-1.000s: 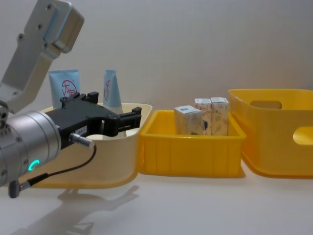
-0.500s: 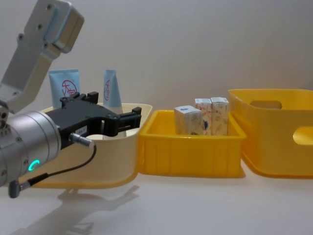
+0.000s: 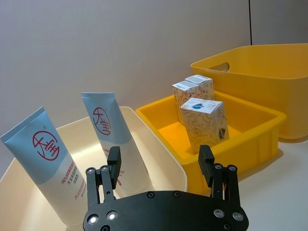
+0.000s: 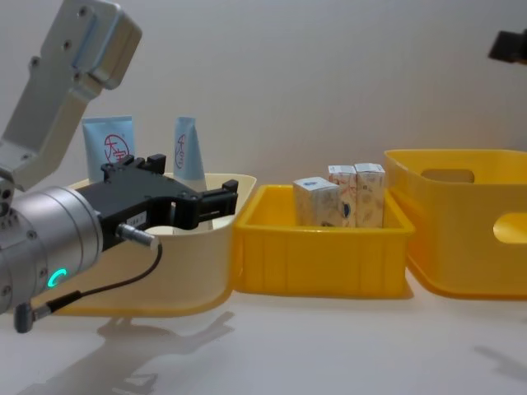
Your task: Bimanual collaborative sorting of washing and personal care products
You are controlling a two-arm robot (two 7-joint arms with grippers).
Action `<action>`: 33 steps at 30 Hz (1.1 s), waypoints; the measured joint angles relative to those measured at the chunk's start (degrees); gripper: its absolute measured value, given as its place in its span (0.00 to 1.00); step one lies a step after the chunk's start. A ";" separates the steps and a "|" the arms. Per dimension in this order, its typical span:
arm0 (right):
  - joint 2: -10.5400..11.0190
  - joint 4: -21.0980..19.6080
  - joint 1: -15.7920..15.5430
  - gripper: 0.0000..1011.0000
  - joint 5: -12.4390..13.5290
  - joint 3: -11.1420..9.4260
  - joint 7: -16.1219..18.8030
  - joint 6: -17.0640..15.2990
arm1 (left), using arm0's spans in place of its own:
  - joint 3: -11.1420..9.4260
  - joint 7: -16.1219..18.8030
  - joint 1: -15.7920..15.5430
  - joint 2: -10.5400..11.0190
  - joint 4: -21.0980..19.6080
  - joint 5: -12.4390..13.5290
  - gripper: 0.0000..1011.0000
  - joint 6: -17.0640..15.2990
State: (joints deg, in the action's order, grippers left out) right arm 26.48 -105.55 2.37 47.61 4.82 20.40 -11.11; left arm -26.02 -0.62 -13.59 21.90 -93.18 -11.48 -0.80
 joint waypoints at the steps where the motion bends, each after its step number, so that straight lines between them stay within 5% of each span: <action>1: -0.14 0.31 0.65 0.99 -1.37 0.93 -0.38 0.67 | 0.00 0.00 0.00 0.00 0.00 0.00 0.99 0.00; 5: -1.18 1.32 2.51 0.99 -4.91 3.76 -1.80 2.67 | 0.00 0.00 0.00 0.00 0.00 0.00 0.99 0.00; 16: -5.10 3.02 5.09 0.99 -8.62 7.59 -5.40 5.30 | 0.00 0.00 0.00 0.00 0.00 0.00 0.99 0.00; 24: -6.71 3.62 6.00 0.99 -9.85 8.88 -6.85 6.09 | 0.00 0.00 0.00 0.00 0.00 0.00 0.99 0.00; 33: -6.13 3.87 7.15 0.99 -10.87 9.55 -7.61 4.99 | 0.00 0.00 0.00 0.00 0.00 0.00 0.99 0.00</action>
State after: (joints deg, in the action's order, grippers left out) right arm 20.35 -101.68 9.53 36.75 14.37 12.79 -6.12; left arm -26.02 -0.63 -13.59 21.90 -93.18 -11.48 -0.80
